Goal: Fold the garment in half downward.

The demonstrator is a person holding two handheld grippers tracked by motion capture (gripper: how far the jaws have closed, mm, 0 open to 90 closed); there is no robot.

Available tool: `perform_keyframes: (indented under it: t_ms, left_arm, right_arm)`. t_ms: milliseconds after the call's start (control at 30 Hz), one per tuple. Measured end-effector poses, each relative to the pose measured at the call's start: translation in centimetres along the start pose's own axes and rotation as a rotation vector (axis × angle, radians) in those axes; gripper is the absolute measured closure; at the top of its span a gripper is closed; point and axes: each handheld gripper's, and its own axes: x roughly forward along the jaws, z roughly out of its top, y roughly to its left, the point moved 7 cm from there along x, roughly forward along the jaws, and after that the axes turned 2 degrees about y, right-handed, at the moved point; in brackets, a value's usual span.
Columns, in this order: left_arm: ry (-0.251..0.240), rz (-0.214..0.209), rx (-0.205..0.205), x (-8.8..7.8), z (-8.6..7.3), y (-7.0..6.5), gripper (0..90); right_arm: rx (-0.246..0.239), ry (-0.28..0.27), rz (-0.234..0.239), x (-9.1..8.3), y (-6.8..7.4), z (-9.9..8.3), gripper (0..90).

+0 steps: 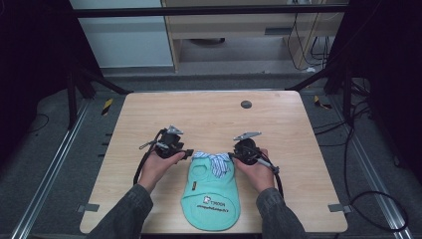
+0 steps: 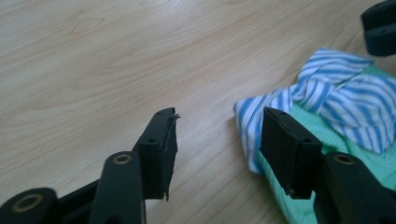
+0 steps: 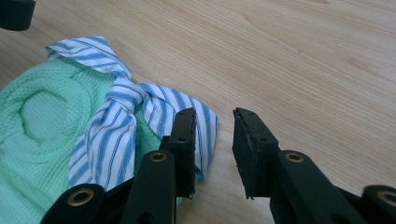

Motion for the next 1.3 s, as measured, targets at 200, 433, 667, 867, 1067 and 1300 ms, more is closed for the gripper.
perform_keyframes:
  t_ms: [200,433,667,867,1067,1300]
  left_arm:
    - [0.038,-0.008,0.017,1.5,0.4,-0.7,52.1]
    - [0.081,-0.008,0.029,2.9,-0.3,-1.2,57.6]
    - [0.107,-0.02,0.031,3.5,-1.0,-1.4,58.4]
    - [0.115,-0.031,0.033,3.6,-1.4,-1.6,57.0]
    - [0.101,-0.045,0.042,3.5,-1.6,-2.0,63.5]
    - [0.092,-0.061,0.06,3.5,-1.8,-2.3,74.4]
  right_arm:
    - [0.014,0.034,0.001,1.3,0.2,0.1,67.8]
    - [0.006,0.059,0.0,2.3,0.5,-0.3,65.1]
    - [0.005,0.072,-0.005,2.5,0.5,-0.5,61.5]
    - [-0.008,0.073,-0.016,2.5,0.7,-0.5,61.5]
    - [-0.026,0.079,0.004,2.5,1.1,-0.5,70.5]
    - [-0.032,0.085,0.012,2.5,1.4,-0.5,74.4]
